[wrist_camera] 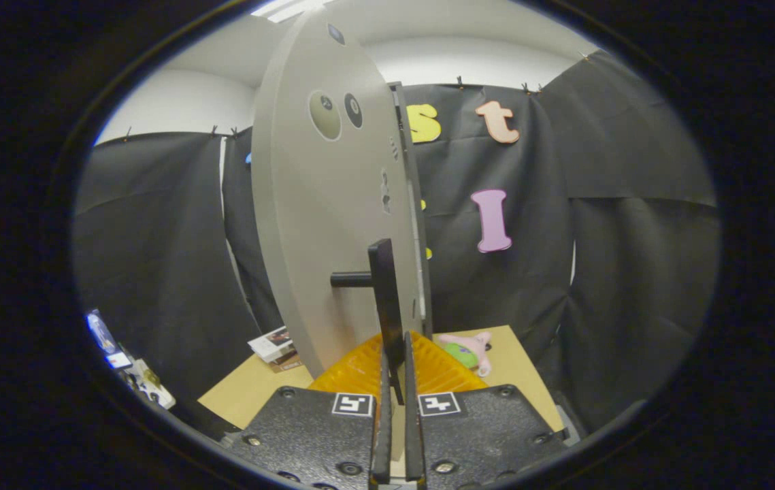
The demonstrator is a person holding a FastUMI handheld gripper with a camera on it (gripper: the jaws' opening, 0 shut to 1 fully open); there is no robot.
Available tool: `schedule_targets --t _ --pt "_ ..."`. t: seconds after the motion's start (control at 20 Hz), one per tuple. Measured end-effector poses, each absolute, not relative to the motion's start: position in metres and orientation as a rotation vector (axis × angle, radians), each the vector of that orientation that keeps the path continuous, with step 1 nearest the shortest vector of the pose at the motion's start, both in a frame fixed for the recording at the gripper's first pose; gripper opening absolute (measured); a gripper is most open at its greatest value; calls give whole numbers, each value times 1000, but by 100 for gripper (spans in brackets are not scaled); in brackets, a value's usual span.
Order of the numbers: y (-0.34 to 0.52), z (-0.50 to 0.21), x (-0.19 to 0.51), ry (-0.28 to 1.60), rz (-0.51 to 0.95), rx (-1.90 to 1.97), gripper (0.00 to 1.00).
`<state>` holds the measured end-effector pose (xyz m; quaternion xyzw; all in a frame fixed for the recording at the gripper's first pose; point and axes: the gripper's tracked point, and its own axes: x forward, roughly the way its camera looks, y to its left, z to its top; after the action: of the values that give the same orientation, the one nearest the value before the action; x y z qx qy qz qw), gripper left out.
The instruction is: Open the shoe cabinet door, grab the shoes and put them into the shoe cabinet, then close the shoe cabinet door.
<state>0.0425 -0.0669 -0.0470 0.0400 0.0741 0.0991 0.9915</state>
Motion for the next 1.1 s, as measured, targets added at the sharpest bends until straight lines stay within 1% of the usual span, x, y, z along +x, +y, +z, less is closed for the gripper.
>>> schedule_targets --t 0.1,0.15,0.2,0.3,0.4,0.75,1.1 --pt "-91 -47 42 152 157 60 8" --pt "-94 -47 45 167 184 64 4" --pt "-91 -47 44 175 212 85 4" --pt "-87 -51 49 175 253 84 7" --pt "-97 -51 55 164 239 54 7" --pt "-92 -54 57 159 272 63 7" --pt "-94 -51 61 97 212 118 8"
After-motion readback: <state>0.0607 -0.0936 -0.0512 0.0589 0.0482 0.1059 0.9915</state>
